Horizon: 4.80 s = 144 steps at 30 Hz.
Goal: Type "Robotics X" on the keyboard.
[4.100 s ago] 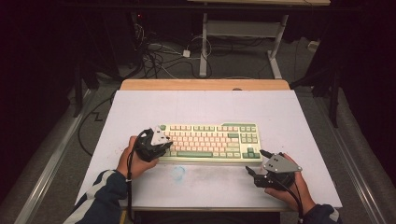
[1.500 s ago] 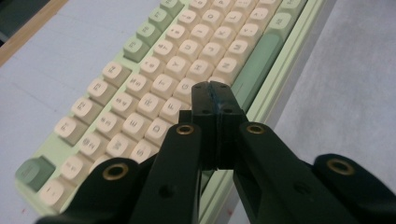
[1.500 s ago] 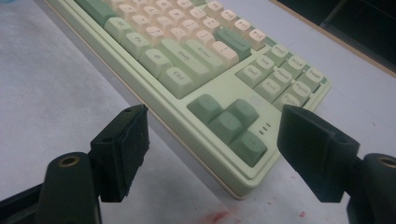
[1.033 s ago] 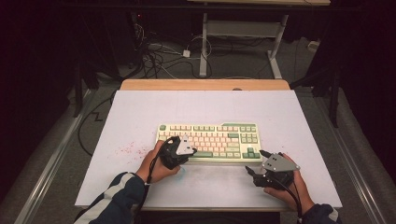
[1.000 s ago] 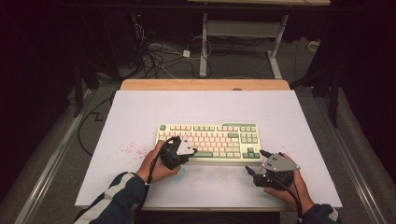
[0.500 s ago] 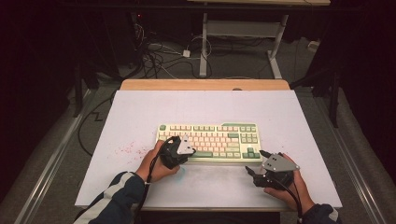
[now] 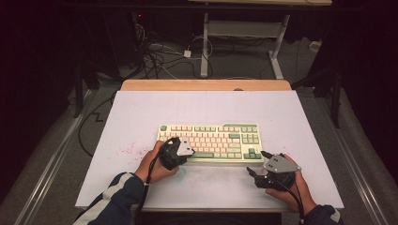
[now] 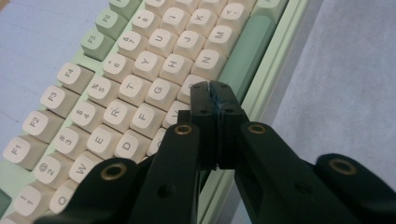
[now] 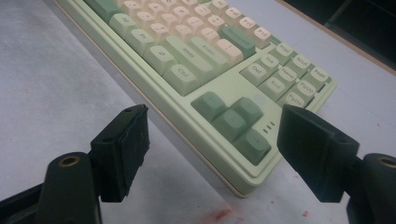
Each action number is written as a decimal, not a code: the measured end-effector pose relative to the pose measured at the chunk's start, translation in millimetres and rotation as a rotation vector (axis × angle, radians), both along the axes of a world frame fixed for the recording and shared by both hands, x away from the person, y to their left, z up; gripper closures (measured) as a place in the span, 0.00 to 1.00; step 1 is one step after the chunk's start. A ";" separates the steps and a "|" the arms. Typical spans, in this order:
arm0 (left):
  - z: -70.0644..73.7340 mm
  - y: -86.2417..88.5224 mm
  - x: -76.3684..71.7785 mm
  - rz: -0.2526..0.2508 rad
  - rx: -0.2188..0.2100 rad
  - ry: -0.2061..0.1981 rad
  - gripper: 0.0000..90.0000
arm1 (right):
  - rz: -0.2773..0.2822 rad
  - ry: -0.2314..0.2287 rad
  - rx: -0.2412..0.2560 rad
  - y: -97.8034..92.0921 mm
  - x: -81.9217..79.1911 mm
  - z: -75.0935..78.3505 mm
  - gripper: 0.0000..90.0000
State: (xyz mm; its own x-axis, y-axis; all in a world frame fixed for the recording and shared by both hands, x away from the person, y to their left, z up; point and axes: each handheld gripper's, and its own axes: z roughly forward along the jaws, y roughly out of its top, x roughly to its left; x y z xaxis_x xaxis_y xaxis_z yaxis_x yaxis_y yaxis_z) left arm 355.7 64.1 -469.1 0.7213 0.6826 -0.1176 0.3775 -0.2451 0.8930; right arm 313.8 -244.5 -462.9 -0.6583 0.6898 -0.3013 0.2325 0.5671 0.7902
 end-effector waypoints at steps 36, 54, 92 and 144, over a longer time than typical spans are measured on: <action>13.9 19.3 -2.9 0.030 -0.053 -0.065 0.80 | -0.011 -0.006 0.008 -1.7 -0.7 2.0 0.29; 0.6 74.3 -17.6 0.212 -0.137 -0.112 0.24 | -0.039 -0.008 0.053 -6.4 2.8 11.0 0.42; -17.2 96.4 -34.3 0.272 -0.091 -0.045 0.22 | 0.134 0.163 0.008 64.0 68.3 17.1 1.00; 17.4 59.7 -0.4 0.157 -0.083 0.044 0.97 | 0.110 0.166 -0.006 61.7 71.5 4.9 1.00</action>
